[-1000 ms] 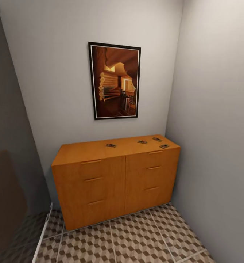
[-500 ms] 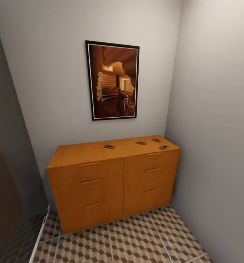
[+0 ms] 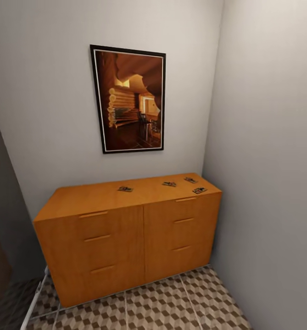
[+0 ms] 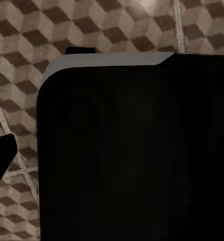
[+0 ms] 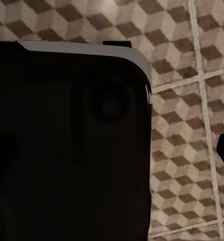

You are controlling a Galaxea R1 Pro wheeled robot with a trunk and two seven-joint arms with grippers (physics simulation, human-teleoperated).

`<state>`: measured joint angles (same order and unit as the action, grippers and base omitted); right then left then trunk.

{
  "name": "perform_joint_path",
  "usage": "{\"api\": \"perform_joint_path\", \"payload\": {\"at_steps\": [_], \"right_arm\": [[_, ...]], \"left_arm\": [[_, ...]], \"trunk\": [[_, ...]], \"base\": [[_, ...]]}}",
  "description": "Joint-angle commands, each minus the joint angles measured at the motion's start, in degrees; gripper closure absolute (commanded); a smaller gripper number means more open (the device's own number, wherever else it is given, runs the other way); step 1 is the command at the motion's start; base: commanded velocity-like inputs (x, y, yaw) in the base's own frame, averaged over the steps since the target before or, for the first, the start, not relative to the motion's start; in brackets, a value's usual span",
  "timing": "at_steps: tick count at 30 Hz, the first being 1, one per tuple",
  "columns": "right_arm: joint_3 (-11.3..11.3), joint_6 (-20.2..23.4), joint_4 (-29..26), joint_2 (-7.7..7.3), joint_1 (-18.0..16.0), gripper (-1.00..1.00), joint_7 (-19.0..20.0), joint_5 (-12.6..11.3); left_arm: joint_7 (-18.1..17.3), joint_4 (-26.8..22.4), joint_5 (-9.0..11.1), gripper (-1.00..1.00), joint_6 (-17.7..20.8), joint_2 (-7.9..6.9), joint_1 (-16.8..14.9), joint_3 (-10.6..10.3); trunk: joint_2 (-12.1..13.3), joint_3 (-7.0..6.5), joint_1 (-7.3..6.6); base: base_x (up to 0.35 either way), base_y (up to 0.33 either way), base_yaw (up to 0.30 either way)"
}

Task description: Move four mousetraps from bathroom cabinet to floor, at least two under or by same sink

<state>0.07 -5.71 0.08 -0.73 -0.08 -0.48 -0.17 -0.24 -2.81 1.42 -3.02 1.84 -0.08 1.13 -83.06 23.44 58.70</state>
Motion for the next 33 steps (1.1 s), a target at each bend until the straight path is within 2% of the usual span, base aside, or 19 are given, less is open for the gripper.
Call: {"api": "perform_joint_path", "payload": {"at_steps": [1,22,33], "right_arm": [[0.01,-0.16,0.01,0.01,-0.01,-1.0,-0.05,0.0],[0.02,-0.01,0.01,0.03,-0.01,-1.0,-0.05,0.08],[0.02,0.05,0.01,0.03,-0.01,-1.0,-0.05,0.09]], "left_arm": [[-0.02,0.0,0.15,-1.0,-0.14,0.01,-0.01,0.1],[-0.01,0.0,0.12,-1.0,-0.2,0.01,-0.01,0.15],[0.05,0.0,0.08,-1.0,-0.45,0.01,-0.01,0.23]], "trunk": [[-0.02,0.05,0.02],[-0.02,0.05,0.02],[-0.02,0.05,0.02]], "base": [[0.244,-0.231,0.0],[0.242,-0.223,0.0],[0.094,-0.068,0.0]]}}
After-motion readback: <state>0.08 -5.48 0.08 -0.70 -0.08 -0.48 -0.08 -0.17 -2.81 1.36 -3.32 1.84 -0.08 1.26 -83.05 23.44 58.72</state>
